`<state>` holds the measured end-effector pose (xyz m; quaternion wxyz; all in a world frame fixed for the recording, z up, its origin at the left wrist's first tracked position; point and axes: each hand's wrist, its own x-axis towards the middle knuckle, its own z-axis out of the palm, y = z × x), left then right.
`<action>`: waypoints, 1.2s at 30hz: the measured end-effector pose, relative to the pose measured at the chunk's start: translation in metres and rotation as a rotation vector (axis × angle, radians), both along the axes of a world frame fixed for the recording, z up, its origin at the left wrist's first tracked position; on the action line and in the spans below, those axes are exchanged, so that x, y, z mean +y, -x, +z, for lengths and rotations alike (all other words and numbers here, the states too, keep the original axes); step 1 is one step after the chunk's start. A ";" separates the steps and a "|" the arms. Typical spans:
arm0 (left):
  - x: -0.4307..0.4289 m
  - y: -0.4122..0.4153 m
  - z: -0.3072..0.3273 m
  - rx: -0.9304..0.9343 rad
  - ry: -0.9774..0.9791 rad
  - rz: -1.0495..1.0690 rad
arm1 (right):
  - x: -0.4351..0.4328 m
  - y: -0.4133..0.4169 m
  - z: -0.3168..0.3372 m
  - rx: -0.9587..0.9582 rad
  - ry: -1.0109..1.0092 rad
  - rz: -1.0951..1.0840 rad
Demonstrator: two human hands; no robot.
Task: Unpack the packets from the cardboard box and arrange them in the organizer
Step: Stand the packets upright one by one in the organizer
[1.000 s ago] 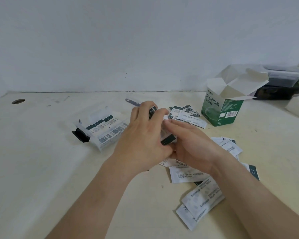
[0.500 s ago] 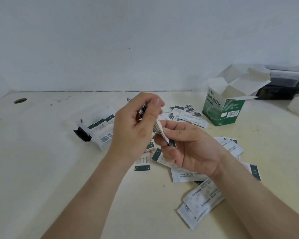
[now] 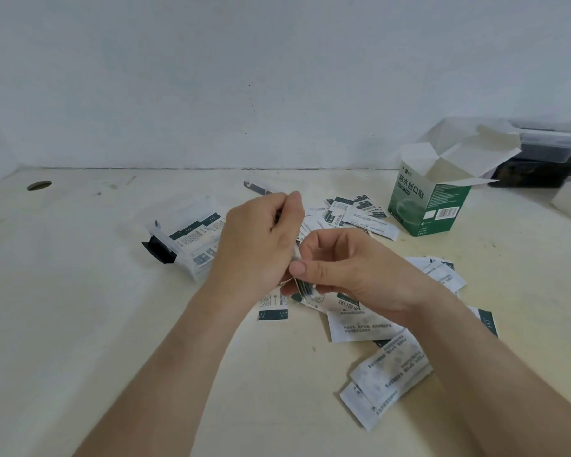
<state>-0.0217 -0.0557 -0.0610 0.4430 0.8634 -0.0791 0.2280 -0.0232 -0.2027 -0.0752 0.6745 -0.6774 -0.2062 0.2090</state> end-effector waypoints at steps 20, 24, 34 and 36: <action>0.003 0.008 -0.001 0.153 -0.214 -0.430 | -0.012 -0.006 0.002 0.231 -0.252 -0.018; 0.002 0.006 -0.007 0.034 -0.376 -0.342 | -0.009 -0.008 -0.002 0.214 -0.206 -0.023; 0.020 0.008 0.016 0.290 -0.048 -0.475 | -0.024 -0.009 0.004 0.151 -0.045 0.038; 0.025 0.007 0.019 0.265 0.005 -0.422 | -0.025 -0.007 0.007 0.099 0.009 0.034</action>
